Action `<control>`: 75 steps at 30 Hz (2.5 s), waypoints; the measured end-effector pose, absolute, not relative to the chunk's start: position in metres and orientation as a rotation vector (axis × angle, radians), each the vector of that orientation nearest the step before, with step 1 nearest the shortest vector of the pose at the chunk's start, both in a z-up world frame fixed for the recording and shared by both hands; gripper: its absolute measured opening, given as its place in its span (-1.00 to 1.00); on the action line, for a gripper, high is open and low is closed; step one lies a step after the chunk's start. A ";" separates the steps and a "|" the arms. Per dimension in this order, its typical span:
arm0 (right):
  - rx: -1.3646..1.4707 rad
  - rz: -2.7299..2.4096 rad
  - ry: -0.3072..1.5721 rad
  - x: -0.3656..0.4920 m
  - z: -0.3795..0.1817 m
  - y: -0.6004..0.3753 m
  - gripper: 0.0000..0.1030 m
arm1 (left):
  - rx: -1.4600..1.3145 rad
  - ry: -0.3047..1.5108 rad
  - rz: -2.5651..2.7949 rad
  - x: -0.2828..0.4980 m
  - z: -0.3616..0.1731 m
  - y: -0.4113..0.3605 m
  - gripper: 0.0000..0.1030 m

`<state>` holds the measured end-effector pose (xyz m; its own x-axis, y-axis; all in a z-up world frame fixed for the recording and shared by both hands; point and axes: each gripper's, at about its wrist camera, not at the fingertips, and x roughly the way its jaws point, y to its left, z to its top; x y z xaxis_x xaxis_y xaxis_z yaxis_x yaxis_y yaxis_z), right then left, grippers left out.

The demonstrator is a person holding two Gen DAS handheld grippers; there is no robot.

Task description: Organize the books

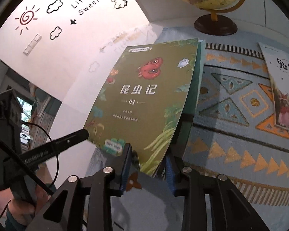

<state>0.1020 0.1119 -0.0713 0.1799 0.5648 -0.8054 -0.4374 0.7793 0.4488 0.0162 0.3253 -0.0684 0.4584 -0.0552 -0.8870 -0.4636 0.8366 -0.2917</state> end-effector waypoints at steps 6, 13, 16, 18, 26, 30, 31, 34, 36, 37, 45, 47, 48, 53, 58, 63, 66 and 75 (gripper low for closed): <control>0.141 0.680 1.158 0.070 -0.056 0.066 -0.02 | -0.553 1.030 0.258 -0.020 -0.052 0.291 -0.38; 0.123 0.606 1.060 0.014 -0.021 -0.008 0.00 | -0.491 0.990 0.145 -0.049 -0.024 0.200 -0.38; 0.107 0.570 1.011 -0.016 -0.005 -0.042 0.02 | -0.469 0.962 0.087 -0.065 -0.010 0.161 -0.38; 0.098 0.538 0.981 -0.034 0.005 -0.064 0.04 | -0.454 0.951 0.054 -0.074 -0.001 0.135 -0.38; 0.124 0.419 0.874 -0.111 0.042 -0.153 0.06 | -0.436 0.923 -0.068 -0.115 0.024 0.046 -0.38; 0.150 0.395 0.848 -0.132 0.056 -0.180 0.08 | -0.403 0.914 -0.111 -0.130 0.036 0.015 -0.38; 0.158 0.388 0.844 -0.134 0.058 -0.184 0.09 | -0.388 0.913 -0.123 -0.132 0.039 0.007 -0.38; 0.176 0.375 0.831 -0.143 0.062 -0.195 0.09 | -0.358 0.907 -0.145 -0.135 0.047 -0.008 -0.29; 0.177 0.366 0.827 -0.146 0.065 -0.200 0.09 | -0.344 0.902 -0.155 -0.133 0.049 -0.014 -0.27; 0.178 0.362 0.826 -0.146 0.065 -0.202 0.09 | -0.336 0.901 -0.157 -0.132 0.050 -0.016 -0.25; 0.181 0.322 0.851 -0.122 0.055 -0.208 0.09 | -0.340 0.911 -0.159 -0.097 0.042 -0.012 -0.07; 0.188 0.313 0.864 -0.106 0.052 -0.205 0.09 | -0.341 0.918 -0.158 -0.085 0.041 -0.009 -0.07; 0.194 0.313 0.869 -0.097 0.052 -0.204 0.09 | -0.340 0.920 -0.160 -0.077 0.040 -0.007 -0.07; 0.197 0.315 0.876 -0.053 0.049 -0.190 0.09 | -0.313 0.931 -0.136 -0.033 0.034 0.008 -0.07; 0.203 0.317 0.900 0.000 0.037 -0.173 0.09 | -0.313 0.952 -0.120 0.015 0.025 0.025 -0.07; 0.213 0.299 0.902 0.042 0.027 -0.164 0.09 | -0.301 0.978 -0.115 0.058 0.015 0.036 -0.07; 0.226 0.281 0.906 0.065 0.022 -0.160 0.09 | -0.284 0.989 -0.119 0.080 0.009 0.040 -0.07; 0.245 0.225 0.963 0.129 -0.006 -0.149 0.09 | -0.269 1.047 -0.137 0.142 -0.026 0.047 -0.07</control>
<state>0.1293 -0.1491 -0.0058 0.5516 0.2959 -0.7799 -0.0801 0.9494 0.3036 0.1423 0.0471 -0.0256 0.4953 -0.2386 -0.8353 -0.0162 0.9588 -0.2835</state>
